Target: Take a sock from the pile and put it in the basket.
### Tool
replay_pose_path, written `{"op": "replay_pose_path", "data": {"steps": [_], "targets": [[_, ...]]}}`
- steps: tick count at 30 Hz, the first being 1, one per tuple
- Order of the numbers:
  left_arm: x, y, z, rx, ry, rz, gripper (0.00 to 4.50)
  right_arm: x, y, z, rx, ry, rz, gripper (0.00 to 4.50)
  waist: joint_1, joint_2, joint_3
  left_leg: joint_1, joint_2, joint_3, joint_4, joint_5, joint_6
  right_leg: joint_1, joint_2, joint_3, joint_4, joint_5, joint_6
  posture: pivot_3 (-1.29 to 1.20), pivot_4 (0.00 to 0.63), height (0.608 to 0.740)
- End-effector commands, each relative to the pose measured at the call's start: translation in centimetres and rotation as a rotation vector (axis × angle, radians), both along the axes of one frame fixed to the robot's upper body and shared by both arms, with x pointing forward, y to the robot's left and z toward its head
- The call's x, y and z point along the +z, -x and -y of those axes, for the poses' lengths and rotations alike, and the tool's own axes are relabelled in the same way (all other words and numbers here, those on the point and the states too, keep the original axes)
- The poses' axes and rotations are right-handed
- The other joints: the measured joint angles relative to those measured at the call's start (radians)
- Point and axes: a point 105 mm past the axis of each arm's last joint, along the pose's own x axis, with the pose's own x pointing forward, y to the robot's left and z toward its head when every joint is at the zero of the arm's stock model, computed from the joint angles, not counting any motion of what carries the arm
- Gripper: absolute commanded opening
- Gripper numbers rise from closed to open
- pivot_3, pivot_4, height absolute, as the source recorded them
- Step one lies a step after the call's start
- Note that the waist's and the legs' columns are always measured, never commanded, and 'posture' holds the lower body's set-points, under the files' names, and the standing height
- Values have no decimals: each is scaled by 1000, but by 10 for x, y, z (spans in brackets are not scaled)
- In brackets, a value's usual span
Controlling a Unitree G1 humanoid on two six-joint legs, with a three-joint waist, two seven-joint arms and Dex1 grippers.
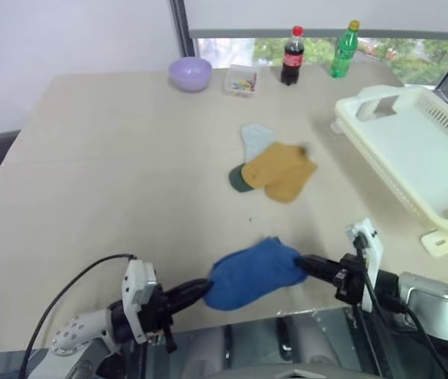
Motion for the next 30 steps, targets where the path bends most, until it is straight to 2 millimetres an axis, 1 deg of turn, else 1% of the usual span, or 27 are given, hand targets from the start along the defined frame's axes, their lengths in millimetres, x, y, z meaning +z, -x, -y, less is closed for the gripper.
{"op": "replay_pose_path", "data": {"steps": [1,6,16,17,19,20,21,22,25,26,27,30], "targets": [[5,-3,3,-4,26,54,16,7,2,-3,14,-26,16,0,1,0,0,0,0,0,0,0,0,0,0,0,0,0,0,0,150,740],[6,-10,4,-1,43,78,16,4,3,0,5,-11,5,0,4,0,0,0,0,0,0,0,0,0,0,0,0,0,0,0,150,740],[2,-15,5,-5,47,89,16,-3,-1,2,-20,17,-7,0,9,0,0,0,0,0,0,0,0,0,1,0,0,0,0,0,150,740],[2,-16,6,-4,45,94,0,-5,-5,4,-46,25,-6,278,12,0,0,0,0,1,1,0,0,0,1,0,0,0,0,0,150,740],[2,-17,8,-1,44,100,0,-7,-7,7,-54,50,-1,990,17,-1,-1,0,0,1,1,0,0,0,1,0,0,0,0,0,150,740],[2,-18,8,0,41,101,0,-8,-6,8,-49,63,1,1525,18,-1,-1,0,0,1,1,0,0,0,1,0,1,0,0,0,150,740],[1,-19,8,2,38,102,0,-8,-5,9,-43,73,4,1894,19,-1,-1,0,0,1,1,0,0,0,1,0,1,0,0,0,150,740],[1,-19,9,3,35,103,0,-7,-3,11,-29,80,11,2439,19,-1,-1,0,0,1,1,0,0,0,1,1,0,0,0,0,150,740],[0,-17,12,-15,47,58,0,1,3,15,30,96,47,2439,21,-1,-1,0,0,1,1,0,0,0,1,1,0,0,0,0,150,740],[0,-15,13,-28,49,28,612,2,4,15,43,98,57,2502,21,-1,-1,0,0,1,1,0,0,0,1,1,0,0,0,0,150,740],[1,-14,15,-39,54,11,675,4,5,16,55,99,65,2502,21,-1,-1,0,0,1,1,0,0,0,1,0,0,0,0,0,150,740],[2,-13,17,-66,40,4,1944,9,7,18,88,106,92,2502,21,-1,-1,1,0,1,1,0,0,1,1,0,1,0,0,0,150,740]]}}
